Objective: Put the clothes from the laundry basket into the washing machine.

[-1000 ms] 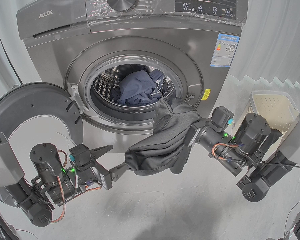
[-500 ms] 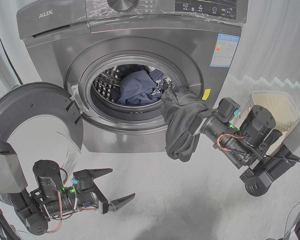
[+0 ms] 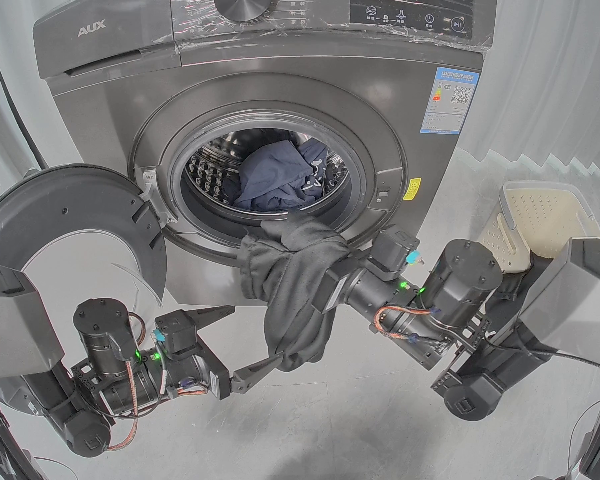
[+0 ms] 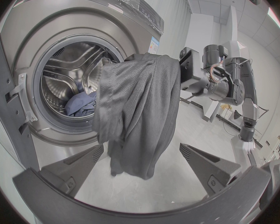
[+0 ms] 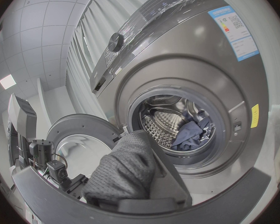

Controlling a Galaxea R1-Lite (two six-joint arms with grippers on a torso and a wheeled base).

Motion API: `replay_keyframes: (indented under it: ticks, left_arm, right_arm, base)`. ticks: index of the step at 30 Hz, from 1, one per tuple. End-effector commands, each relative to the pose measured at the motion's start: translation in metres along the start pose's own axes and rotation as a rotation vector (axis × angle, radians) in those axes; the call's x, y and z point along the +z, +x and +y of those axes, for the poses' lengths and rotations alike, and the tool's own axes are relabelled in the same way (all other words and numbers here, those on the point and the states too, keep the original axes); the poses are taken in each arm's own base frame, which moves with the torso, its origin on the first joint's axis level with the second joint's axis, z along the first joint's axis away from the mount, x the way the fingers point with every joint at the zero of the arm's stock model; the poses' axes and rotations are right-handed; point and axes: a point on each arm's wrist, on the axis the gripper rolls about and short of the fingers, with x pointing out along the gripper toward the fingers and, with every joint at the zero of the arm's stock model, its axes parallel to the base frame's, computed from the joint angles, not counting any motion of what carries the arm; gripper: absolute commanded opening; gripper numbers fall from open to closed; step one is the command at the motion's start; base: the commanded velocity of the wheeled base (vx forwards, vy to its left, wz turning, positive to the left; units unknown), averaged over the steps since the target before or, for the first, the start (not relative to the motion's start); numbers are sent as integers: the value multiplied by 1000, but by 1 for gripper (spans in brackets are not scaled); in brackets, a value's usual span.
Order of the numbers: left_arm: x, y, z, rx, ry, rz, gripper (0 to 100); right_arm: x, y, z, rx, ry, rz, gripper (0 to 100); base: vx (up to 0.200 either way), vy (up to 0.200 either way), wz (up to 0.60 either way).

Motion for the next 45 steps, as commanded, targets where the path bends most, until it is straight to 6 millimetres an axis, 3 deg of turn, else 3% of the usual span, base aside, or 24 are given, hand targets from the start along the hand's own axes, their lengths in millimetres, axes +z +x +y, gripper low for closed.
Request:
replay_keyframes:
  ticks: [1, 17, 22, 31, 41, 45]
  left_arm:
    - [7, 9, 5, 24, -11, -40, 100]
    - [7, 25, 14, 57, -36, -60, 100]
    - [8, 22, 12, 52, -36, -60, 100]
    - [11, 19, 12, 53, -32, -69, 100]
    - [7, 23, 14, 59, -36, -61, 100]
    - [3, 26, 16, 61, -39, -48, 100]
  right_arm:
    - [-14, 16, 11, 36, 4, -5, 0]
    - [-20, 19, 50, 116, 31, -4, 0]
    - [-26, 24, 48, 89, 29, -7, 0]
    - [-28, 35, 19, 32, -1, -27, 0]
    - [-24, 38, 29, 21, 5, -31, 0]
    - [-25, 36, 43, 43, 17, -30, 0]
  base:
    - [0, 0, 0]
    - [0, 0, 0]
    - [0, 0, 0]
    - [0, 0, 0]
    - [0, 0, 0]
    - [0, 0, 0]
